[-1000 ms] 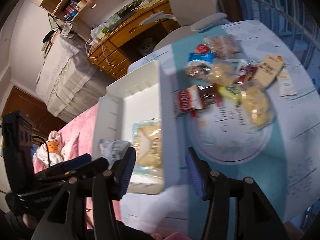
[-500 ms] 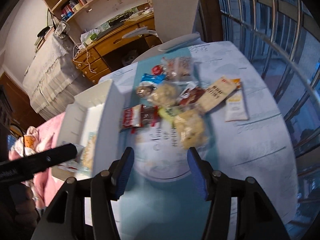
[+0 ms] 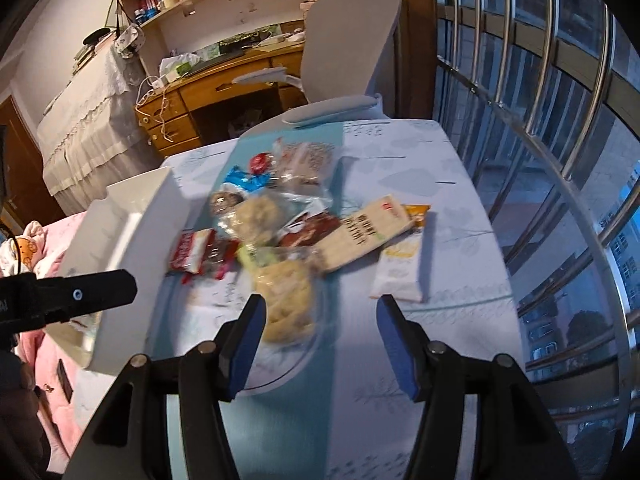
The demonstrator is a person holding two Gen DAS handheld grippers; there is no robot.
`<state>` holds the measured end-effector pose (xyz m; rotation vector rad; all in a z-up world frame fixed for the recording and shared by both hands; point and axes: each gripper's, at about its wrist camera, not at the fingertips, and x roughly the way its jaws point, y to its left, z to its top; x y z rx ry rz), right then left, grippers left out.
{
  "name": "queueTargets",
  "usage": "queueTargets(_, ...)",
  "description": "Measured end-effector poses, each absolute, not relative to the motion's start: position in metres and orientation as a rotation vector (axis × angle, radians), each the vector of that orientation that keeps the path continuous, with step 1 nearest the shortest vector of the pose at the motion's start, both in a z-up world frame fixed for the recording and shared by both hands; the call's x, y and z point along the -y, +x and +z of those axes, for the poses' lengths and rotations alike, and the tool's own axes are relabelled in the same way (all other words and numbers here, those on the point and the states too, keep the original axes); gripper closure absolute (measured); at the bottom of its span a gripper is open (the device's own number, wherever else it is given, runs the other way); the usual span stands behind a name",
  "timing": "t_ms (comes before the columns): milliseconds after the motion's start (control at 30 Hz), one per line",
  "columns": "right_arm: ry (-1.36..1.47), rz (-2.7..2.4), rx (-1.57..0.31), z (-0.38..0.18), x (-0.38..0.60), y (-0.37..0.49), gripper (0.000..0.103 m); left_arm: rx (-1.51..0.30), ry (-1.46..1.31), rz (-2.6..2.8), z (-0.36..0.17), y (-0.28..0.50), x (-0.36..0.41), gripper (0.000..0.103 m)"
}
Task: Organize snacks
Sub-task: 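Withdraw both tools from the tray toward the remaining snacks, then grasp the clear crumbly pastry bag with left tool while right tool grasps the OATS bar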
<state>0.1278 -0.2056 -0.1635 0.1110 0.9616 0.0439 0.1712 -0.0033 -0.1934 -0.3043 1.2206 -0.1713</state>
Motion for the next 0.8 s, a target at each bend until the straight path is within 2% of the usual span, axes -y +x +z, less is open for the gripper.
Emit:
queueTargets(200,0.087,-0.020,-0.946,-0.184,0.227,0.145,0.045,-1.267,-0.281,-0.149,-0.212,0.191,0.032,0.011)
queueTargets(533,0.052,-0.049,-0.934,-0.229,0.252,0.175,0.036,-1.407,-0.190,-0.103,-0.263,0.229,0.077,0.011)
queueTargets(800,0.055,-0.012,-0.955,-0.259,0.267,0.195,0.035,-1.490,-0.109,-0.064,-0.296,0.247,0.097,0.011)
